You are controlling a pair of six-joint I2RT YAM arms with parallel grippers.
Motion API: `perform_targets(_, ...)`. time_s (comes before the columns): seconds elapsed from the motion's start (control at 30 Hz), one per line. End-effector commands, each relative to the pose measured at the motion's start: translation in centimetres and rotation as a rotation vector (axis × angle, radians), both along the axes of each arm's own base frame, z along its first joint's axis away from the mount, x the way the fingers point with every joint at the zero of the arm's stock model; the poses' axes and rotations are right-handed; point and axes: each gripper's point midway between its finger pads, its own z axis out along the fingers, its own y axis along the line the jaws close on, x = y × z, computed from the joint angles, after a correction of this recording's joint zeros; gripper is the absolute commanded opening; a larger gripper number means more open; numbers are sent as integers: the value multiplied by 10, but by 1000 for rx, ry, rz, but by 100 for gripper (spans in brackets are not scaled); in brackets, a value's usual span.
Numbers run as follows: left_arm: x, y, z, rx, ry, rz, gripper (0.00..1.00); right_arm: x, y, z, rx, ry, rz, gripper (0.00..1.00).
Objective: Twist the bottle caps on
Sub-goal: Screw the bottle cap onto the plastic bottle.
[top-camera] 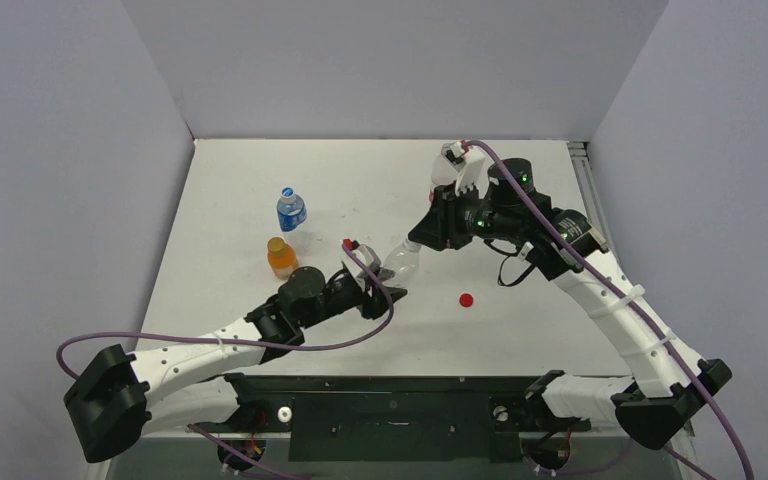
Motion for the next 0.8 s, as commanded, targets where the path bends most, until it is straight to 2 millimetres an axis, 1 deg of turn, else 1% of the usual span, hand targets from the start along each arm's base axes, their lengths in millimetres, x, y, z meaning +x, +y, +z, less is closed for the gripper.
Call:
perform_targets(0.0, 17, 0, 72, -119, -170, 88, 0, 4, 0, -15, -30, 87, -35, 4)
perform_targets(0.2, 44, 14, 76, -80, -239, 274, 0, 13, -5, -29, -71, 170, -145, 3)
perform_targets(0.23, 45, 14, 78, -81, -251, 289, 0, 15, -6, -29, -72, 181, -172, 3)
perform_targets(0.27, 51, 18, 77, -65, -265, 329, 0, 16, -6, -30, -74, 191, -185, 3)
perform_targets(0.3, 53, 19, 81, -73, -277, 347, 0, 17, -6, -31, -71, 203, -216, 3)
perform_targets(0.33, 59, 22, 79, -55, -287, 387, 0, 18, -5, -31, -71, 209, -228, 3)
perform_targets(0.37, 61, 23, 83, -60, -299, 406, 0, 19, -4, -31, -73, 216, -255, 3)
perform_targets(0.4, 67, 25, 79, -33, -306, 445, 0, 18, -4, -33, -87, 225, -268, 3)
perform_targets(0.43, 69, 25, 83, -35, -312, 463, 0, 22, -6, -34, -96, 230, -309, 3)
perform_targets(0.47, 75, 26, 83, -22, -316, 495, 0, 21, -4, -35, -102, 240, -318, 2)
perform_targets(0.63, 87, 29, 89, -27, -338, 581, 0, 29, -4, -43, -95, 300, -433, 2)
perform_targets(0.7, 92, 30, 89, -30, -343, 614, 0, 32, -4, -42, -82, 314, -469, 2)
perform_targets(0.77, 96, 31, 86, -19, -347, 641, 0, 36, -7, -41, -83, 319, -506, 2)
